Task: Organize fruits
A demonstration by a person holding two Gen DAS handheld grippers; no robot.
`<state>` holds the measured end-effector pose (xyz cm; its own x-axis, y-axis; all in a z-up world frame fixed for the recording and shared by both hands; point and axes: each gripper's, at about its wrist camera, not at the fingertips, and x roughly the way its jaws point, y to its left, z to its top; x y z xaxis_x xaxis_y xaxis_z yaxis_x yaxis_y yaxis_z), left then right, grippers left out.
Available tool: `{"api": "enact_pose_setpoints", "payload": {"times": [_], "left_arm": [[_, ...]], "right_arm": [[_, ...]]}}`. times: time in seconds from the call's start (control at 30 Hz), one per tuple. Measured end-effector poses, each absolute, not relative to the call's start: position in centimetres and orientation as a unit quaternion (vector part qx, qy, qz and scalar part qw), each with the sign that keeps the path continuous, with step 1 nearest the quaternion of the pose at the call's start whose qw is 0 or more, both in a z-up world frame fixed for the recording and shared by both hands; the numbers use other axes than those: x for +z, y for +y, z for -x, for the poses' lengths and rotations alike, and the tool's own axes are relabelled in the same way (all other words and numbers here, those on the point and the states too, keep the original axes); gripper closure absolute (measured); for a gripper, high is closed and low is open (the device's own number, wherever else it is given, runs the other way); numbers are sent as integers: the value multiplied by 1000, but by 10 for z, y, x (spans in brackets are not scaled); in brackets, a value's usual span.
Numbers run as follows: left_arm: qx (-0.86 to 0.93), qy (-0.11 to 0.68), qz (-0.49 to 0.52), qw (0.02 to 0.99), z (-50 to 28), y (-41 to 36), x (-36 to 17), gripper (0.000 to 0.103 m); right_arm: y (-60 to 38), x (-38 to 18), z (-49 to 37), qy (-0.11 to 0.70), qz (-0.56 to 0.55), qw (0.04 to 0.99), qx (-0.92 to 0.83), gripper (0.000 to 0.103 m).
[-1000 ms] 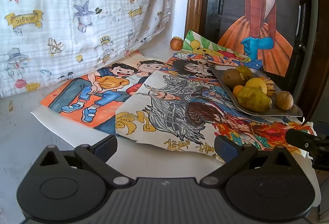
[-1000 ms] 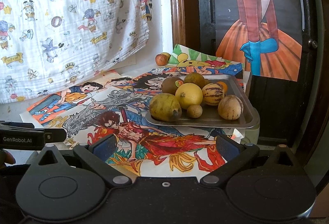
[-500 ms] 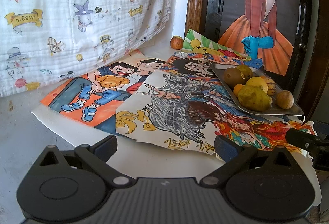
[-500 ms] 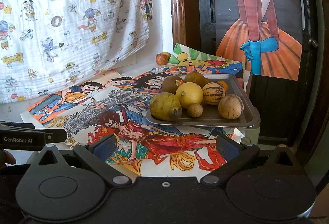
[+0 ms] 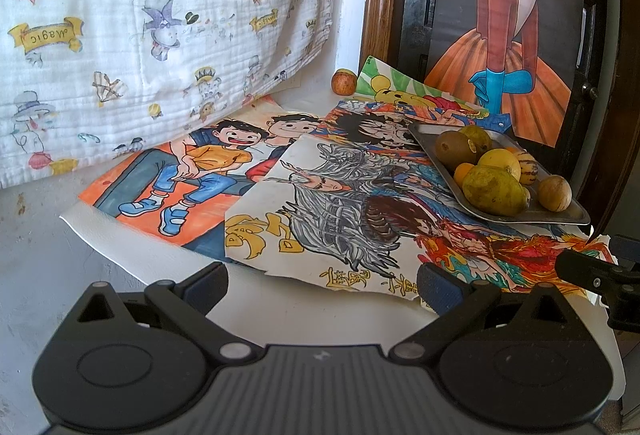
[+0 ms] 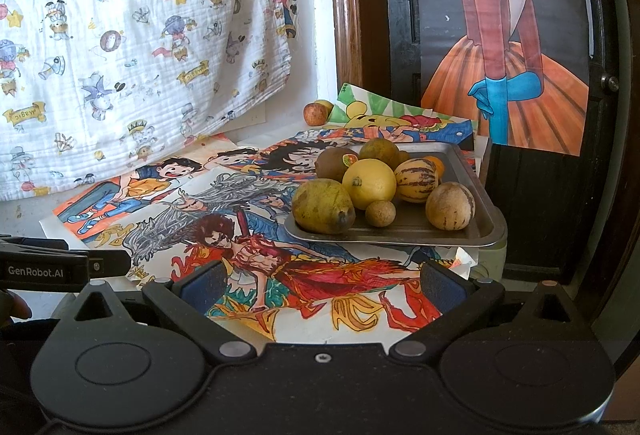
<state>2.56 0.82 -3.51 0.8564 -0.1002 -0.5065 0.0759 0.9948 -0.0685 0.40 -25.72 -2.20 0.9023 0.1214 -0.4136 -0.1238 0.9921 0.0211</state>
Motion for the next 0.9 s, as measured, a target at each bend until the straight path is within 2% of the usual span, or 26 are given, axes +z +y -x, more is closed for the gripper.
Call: {"api": "enact_pose_setpoints", "payload": {"times": [0.9], "left_arm": [[-49,269,25,962,-27,9,-38,0]], "right_arm": [[-257,-22,-5,213,2,975,62,1]]}}
